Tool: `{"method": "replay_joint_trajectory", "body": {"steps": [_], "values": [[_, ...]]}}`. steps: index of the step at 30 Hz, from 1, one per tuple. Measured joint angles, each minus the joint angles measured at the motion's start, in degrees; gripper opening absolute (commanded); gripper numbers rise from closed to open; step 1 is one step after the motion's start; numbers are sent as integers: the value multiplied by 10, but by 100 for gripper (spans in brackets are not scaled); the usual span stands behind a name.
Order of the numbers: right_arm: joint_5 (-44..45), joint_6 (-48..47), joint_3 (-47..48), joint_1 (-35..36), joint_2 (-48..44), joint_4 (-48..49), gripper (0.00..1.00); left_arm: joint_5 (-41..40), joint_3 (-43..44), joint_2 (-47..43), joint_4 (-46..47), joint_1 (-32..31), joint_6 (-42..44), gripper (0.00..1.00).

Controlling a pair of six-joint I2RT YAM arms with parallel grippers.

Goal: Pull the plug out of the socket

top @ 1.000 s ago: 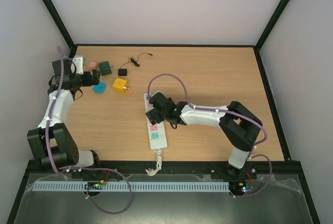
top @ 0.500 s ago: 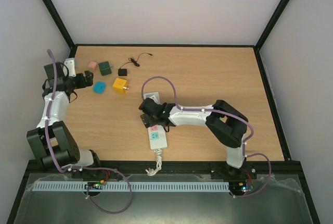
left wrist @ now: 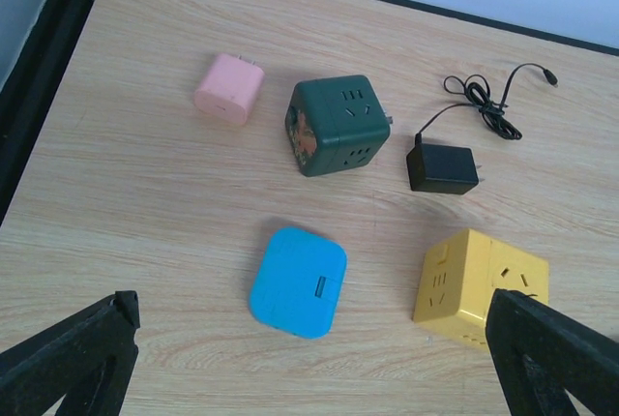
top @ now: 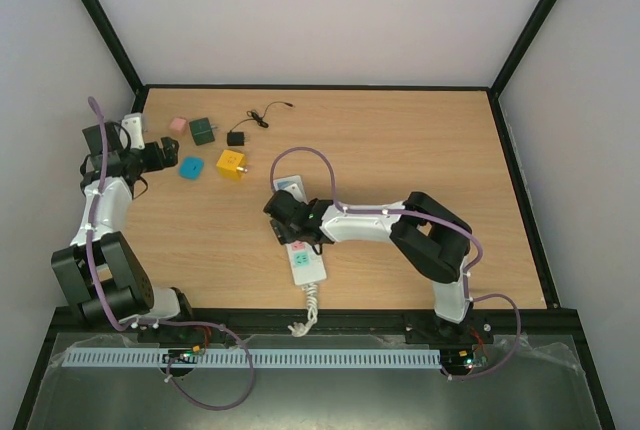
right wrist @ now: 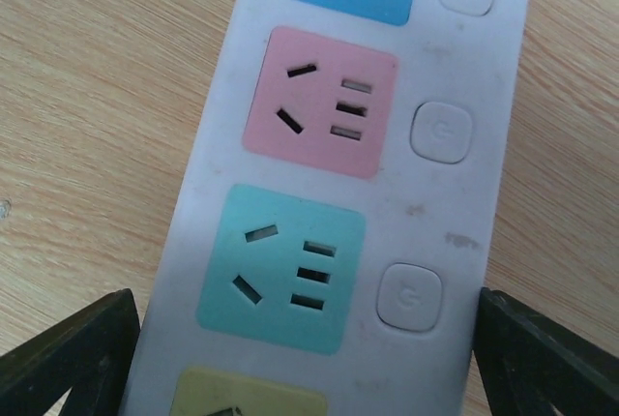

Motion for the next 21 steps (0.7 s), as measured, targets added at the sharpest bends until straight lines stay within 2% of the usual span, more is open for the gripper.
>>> {"method": "replay_joint_trajectory", "body": {"steps": [7, 21], "values": [[-24, -32, 0, -46, -1, 9, 78, 8, -7, 0, 2, 2, 0, 100], [-110, -198, 9, -234, -3, 7, 77, 23, -7, 0, 2, 2, 0, 100]]}}
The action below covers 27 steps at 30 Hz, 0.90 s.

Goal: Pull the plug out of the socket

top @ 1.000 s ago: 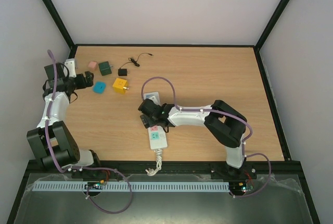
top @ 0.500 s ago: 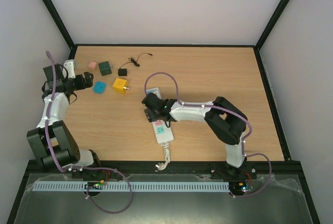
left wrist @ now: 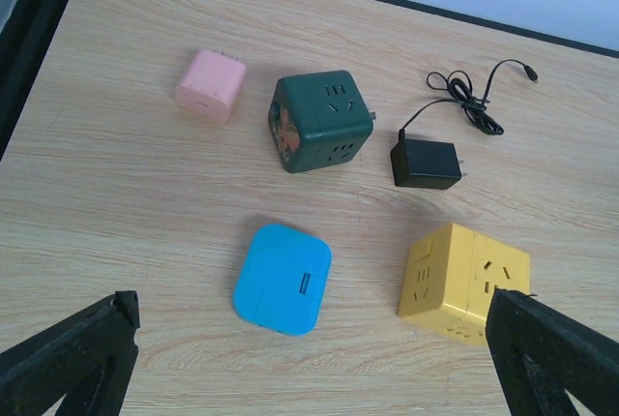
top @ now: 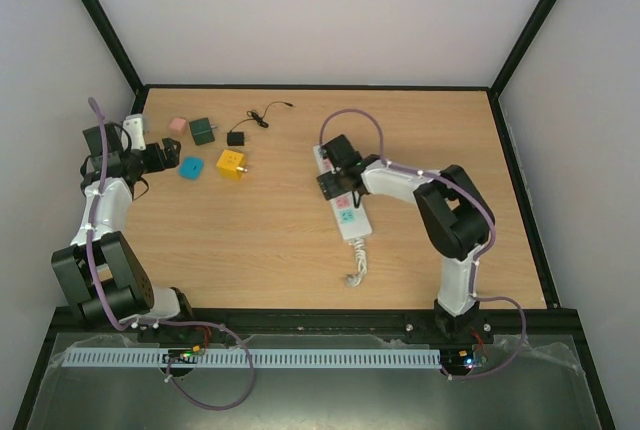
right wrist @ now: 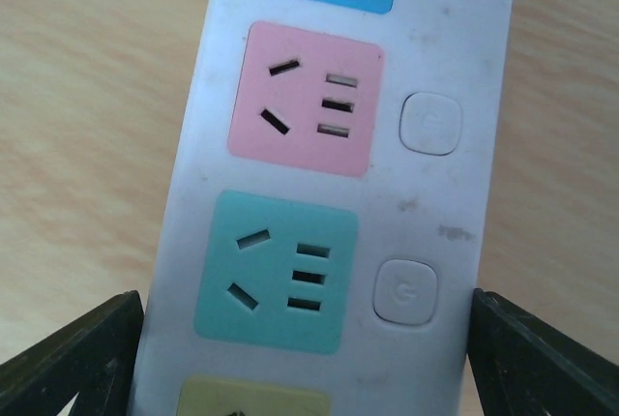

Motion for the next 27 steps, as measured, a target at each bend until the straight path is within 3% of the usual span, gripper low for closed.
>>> {"method": "replay_joint_trajectory", "body": {"steps": [15, 27], "values": [[-75, -156, 31, -228, 13, -28, 74, 21, 0, 0, 0, 0, 2, 100], [-115, -252, 50, -384, 26, -37, 79, 44, 0, 4, -1, 0, 5, 100]]}}
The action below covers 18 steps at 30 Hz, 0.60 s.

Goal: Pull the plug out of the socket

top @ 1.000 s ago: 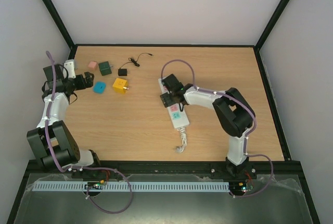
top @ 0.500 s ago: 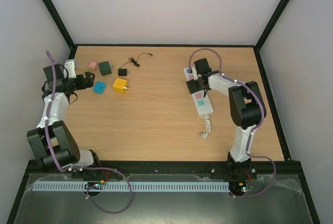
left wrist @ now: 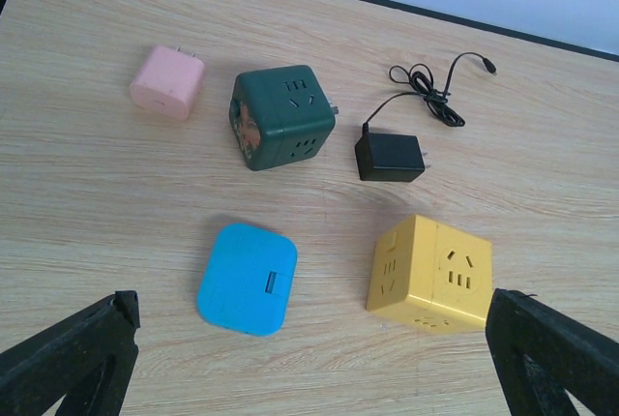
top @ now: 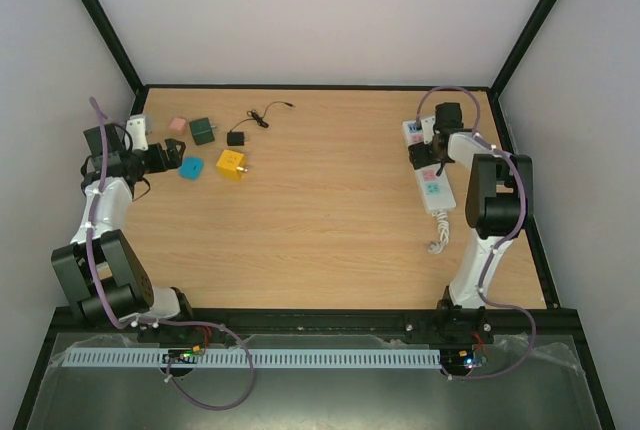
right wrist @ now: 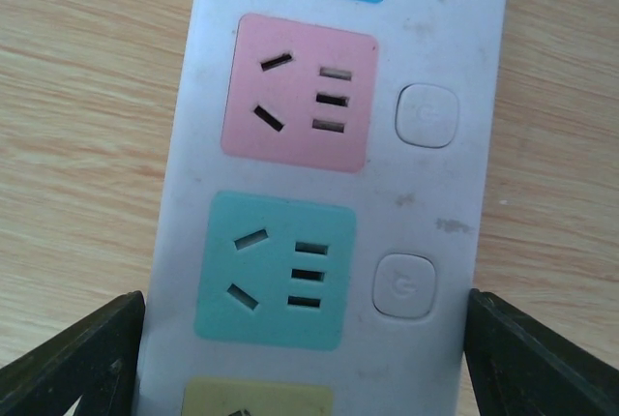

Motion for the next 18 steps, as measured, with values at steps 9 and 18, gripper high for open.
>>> {"method": "replay_joint_trajectory", "body": {"steps": [9, 18], "values": [[-12, -16, 29, -27, 21, -37, 98, 14, 4, 2, -9, 0, 16, 100], [-56, -3, 118, -29, 15, -117, 98, 8, 75, 17, -60, -18, 59, 100]]}}
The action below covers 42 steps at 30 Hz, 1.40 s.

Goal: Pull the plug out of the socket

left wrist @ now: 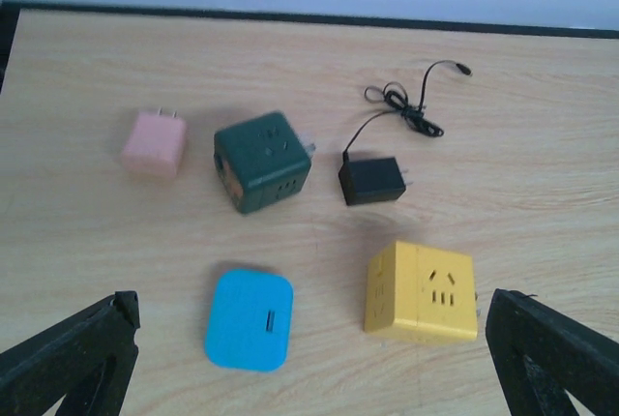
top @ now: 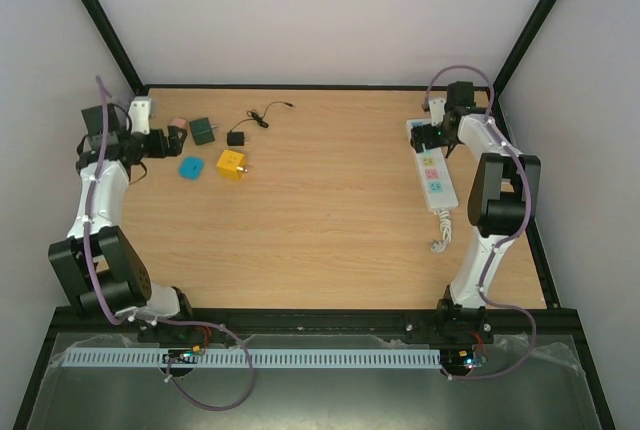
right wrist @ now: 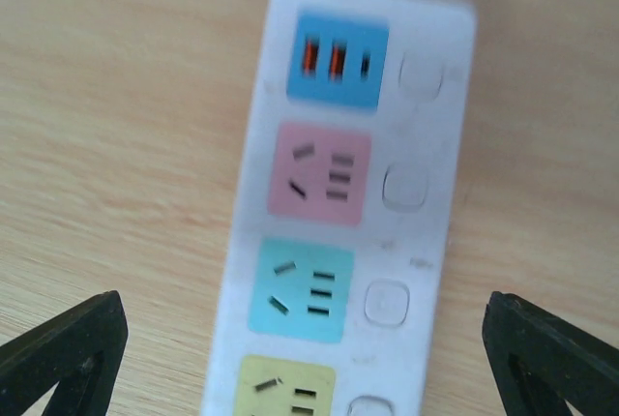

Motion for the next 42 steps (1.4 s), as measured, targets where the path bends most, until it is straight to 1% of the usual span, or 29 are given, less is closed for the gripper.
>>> {"method": "replay_joint_trajectory", "body": {"steps": [4, 8, 11, 14, 17, 21, 23, 28, 36, 42], "values": [[-36, 15, 55, 0, -21, -28, 98, -39, 81, 24, -46, -43, 38, 100], [-87, 40, 91, 2, -55, -49, 98, -90, 132, 28, -75, -98, 66, 100], [-121, 57, 87, 9, -94, -54, 98, -115, 146, 28, -89, -134, 72, 100], [-154, 77, 44, 24, -150, -43, 98, -133, 143, 26, -100, -170, 71, 100], [-180, 96, -34, 50, -213, -17, 98, -157, 118, 11, -100, -203, 66, 100], [-214, 116, -146, 81, -286, 32, 98, -177, 62, -24, -94, -236, 61, 100], [-229, 122, -204, 94, -320, 56, 98, -182, 37, -39, -92, -240, 57, 100], [-249, 125, -298, 99, -366, 112, 98, -186, -24, -71, -73, -240, 46, 100], [-225, 119, -397, 99, -401, 172, 98, -190, -95, -96, -59, -240, 38, 100], [-214, 118, -418, 99, -418, 189, 98, -192, -112, -97, -45, -240, 34, 100]]}}
